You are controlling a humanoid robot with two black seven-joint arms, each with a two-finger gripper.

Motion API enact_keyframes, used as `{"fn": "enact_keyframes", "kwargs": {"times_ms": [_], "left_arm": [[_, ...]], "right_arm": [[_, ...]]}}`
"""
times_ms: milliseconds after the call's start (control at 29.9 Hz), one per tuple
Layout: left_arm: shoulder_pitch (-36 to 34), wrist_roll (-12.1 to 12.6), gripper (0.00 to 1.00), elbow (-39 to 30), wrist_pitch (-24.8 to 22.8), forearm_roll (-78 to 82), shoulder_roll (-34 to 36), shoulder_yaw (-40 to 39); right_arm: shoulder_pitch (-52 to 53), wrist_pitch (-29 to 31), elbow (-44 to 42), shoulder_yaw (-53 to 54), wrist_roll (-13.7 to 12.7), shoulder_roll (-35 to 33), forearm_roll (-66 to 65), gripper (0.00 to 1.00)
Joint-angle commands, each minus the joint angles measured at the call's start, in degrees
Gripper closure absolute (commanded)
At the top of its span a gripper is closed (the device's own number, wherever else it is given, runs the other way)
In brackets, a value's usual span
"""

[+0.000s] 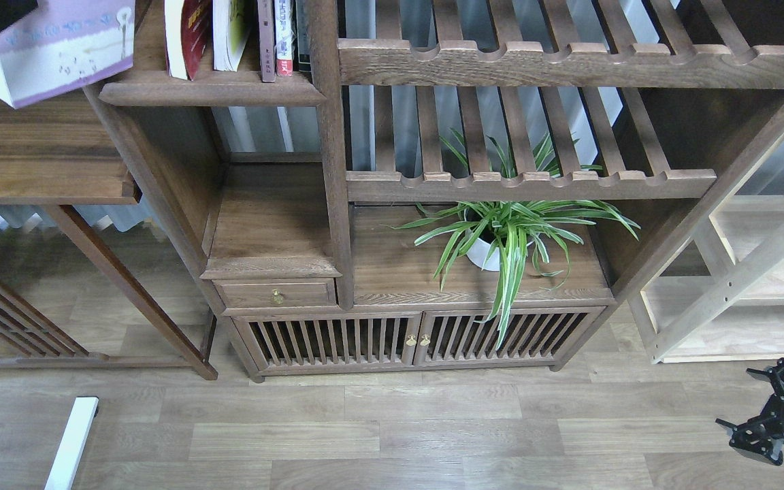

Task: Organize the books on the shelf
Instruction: 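Set the white book into the top shelf compartment with the left gripper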

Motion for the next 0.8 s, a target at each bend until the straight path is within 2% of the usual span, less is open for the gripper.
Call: {"fn": "enact_keyframes", "kwargs": {"times_ms": [0,267,568,769], "left_arm": [[-1.7,0.2,1.0,0.8,0.0,0.1,-0.1,0.4],[-6.1,0.2,1.0,4.3,0.0,1.4,-0.1,2.0],[-7.0,-0.4,1.0,5.2,0.0,5.4,-2.0,2.3],[-8.2,-0.7,1.0,7.3,0.0,9.3,-7.2,2.3]], "right_arm": [[0.1,-0.1,0.3,0.1,0.0,-0.1,0.0,0.0],[0.5,-0.1,0.5,0.2,0.0,-0.1,0.0,0.0],[0.7,-0.3,0.5,0.2,0.0,0.5,0.1,0.0],[0.8,-0.3,0.5,0.3,0.0,0.4,0.1,0.0]]}}
